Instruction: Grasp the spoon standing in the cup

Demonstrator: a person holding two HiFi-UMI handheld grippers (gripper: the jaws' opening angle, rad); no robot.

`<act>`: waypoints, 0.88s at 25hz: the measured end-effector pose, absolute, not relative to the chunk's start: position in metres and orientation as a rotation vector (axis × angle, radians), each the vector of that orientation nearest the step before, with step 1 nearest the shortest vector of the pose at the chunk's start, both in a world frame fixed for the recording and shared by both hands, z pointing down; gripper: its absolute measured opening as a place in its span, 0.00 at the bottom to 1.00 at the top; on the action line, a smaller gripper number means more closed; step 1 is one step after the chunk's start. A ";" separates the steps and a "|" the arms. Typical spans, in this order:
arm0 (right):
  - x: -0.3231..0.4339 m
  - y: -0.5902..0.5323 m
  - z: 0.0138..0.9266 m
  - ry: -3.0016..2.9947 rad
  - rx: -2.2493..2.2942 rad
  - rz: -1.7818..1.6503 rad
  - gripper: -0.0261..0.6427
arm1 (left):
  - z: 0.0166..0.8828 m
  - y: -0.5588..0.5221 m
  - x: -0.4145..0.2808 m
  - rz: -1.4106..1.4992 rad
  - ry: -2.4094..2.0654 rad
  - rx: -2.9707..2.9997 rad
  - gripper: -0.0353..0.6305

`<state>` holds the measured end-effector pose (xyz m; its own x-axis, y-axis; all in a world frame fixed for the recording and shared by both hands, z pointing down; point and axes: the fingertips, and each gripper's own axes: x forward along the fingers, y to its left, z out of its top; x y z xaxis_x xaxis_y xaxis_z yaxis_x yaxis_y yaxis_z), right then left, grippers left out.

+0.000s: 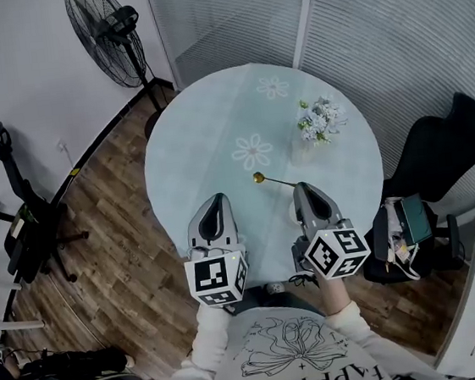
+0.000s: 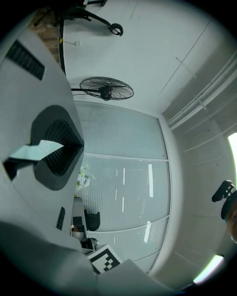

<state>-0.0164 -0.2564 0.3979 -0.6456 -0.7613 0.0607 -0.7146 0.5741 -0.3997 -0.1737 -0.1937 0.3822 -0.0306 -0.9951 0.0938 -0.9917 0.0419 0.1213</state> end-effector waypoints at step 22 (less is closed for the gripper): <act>-0.024 -0.248 0.401 2.725 -1.271 -0.556 0.06 | 0.385 -0.190 -0.169 -0.042 -2.140 2.080 0.06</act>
